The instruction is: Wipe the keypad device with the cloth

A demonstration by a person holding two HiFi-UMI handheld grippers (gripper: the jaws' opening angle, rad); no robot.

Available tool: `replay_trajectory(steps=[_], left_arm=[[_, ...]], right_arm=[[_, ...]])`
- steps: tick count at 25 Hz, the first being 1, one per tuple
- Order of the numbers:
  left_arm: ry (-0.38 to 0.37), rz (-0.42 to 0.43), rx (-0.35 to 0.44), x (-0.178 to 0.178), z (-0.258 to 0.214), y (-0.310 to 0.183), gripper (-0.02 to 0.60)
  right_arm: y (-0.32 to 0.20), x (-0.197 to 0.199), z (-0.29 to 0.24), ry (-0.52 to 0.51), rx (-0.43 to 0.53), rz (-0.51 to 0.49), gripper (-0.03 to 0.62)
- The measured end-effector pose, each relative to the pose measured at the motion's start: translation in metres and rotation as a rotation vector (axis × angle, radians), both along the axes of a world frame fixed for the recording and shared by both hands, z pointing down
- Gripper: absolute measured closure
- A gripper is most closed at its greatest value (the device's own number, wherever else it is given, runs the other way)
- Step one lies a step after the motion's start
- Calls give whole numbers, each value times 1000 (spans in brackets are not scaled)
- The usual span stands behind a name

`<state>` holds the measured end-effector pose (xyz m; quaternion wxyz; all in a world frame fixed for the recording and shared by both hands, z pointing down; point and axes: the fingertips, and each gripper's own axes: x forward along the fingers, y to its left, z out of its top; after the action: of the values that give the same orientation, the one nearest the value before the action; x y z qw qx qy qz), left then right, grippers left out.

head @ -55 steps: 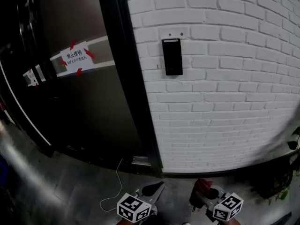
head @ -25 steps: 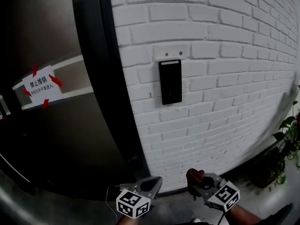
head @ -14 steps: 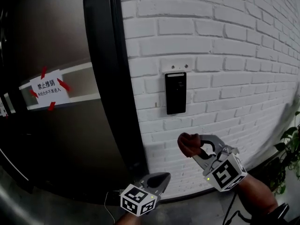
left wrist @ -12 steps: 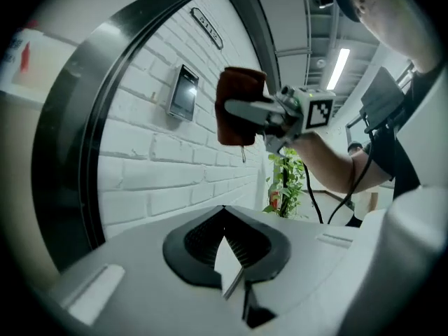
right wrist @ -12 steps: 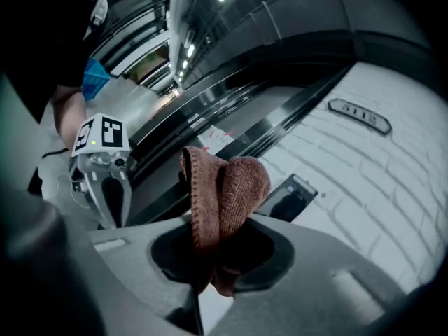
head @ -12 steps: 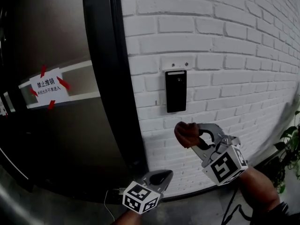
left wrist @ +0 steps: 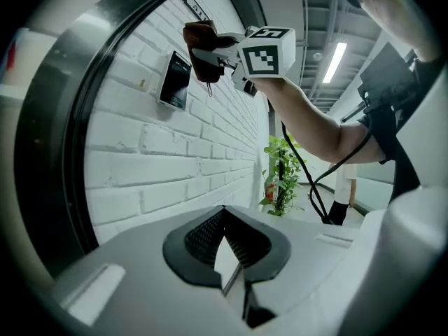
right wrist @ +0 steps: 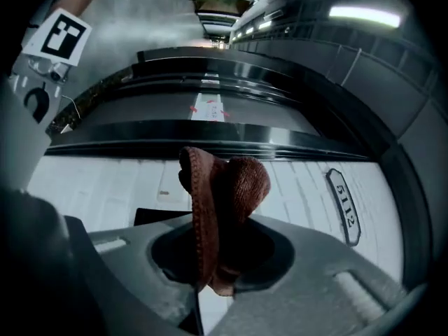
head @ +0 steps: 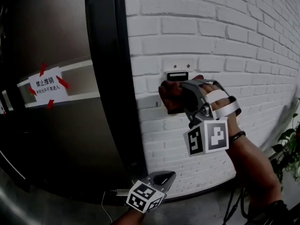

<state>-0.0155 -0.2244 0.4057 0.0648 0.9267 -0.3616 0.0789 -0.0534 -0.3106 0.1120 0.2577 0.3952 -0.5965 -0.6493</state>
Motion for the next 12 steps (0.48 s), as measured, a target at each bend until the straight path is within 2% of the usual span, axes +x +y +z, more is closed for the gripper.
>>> replay_trajectory(steps=[7, 12], left_arm=[[29, -10, 4, -4, -1, -2, 565], [35, -19, 2, -8, 0, -4, 565]], right_arm=[[-30, -7, -14, 83, 58, 97, 540], [-40, -9, -19, 48, 63, 107, 540]])
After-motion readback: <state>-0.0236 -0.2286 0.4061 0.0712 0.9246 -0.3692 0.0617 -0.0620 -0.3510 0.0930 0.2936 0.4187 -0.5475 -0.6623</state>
